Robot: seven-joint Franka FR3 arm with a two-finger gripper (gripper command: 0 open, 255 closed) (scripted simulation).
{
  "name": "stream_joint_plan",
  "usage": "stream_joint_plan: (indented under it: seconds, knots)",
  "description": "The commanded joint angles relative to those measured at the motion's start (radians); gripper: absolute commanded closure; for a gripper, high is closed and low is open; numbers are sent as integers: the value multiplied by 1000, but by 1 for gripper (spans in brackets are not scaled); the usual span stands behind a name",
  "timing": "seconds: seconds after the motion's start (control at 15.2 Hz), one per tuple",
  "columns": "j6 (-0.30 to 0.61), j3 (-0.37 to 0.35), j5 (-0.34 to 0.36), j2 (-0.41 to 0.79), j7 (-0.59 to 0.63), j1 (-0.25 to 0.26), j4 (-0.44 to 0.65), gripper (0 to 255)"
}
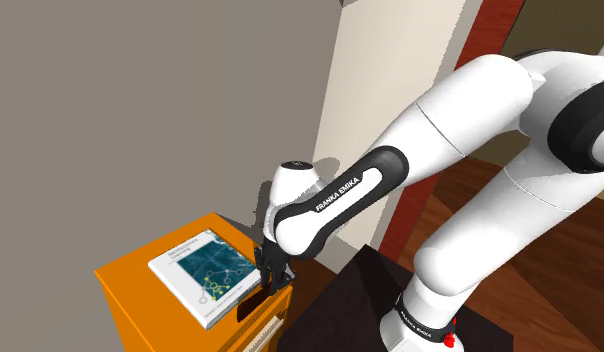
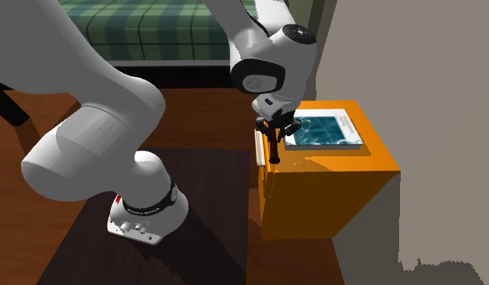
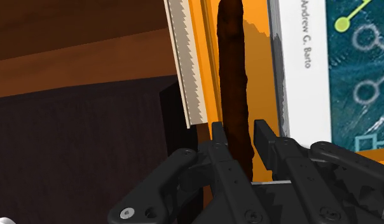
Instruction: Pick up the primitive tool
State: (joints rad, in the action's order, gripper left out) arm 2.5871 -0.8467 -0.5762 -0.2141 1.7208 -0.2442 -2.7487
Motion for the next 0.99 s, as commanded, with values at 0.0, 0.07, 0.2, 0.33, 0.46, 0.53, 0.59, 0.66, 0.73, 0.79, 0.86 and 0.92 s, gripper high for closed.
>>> stream_joint_plan:
  seconds: [0.0,0.07,0.2,0.33,0.46,0.53,0.59,0.66,0.73,0.79,0.86,0.92]
  knots:
    - [1,-1,1,1,1,0,0,255]
    - [1,-1,1,2,1,0,0,255]
    - [1,-1,1,2,1,0,0,255]
    - [2,-1,1,2,1,-1,0,255]
    - [-20,9,-9,-20,-8,6,0,255]
    - [-42,16,-16,-41,-11,11,3,255]
    - [-64,24,-21,-61,-14,16,6,255]
    - [-86,31,-25,-80,-16,21,9,255]
    - [-108,39,-28,-99,-17,26,12,255]
    - [-129,46,-30,-117,-18,30,16,255]
    - [-150,54,-32,-135,-18,34,20,255]
    - [-171,62,-33,-152,-18,38,24,255]
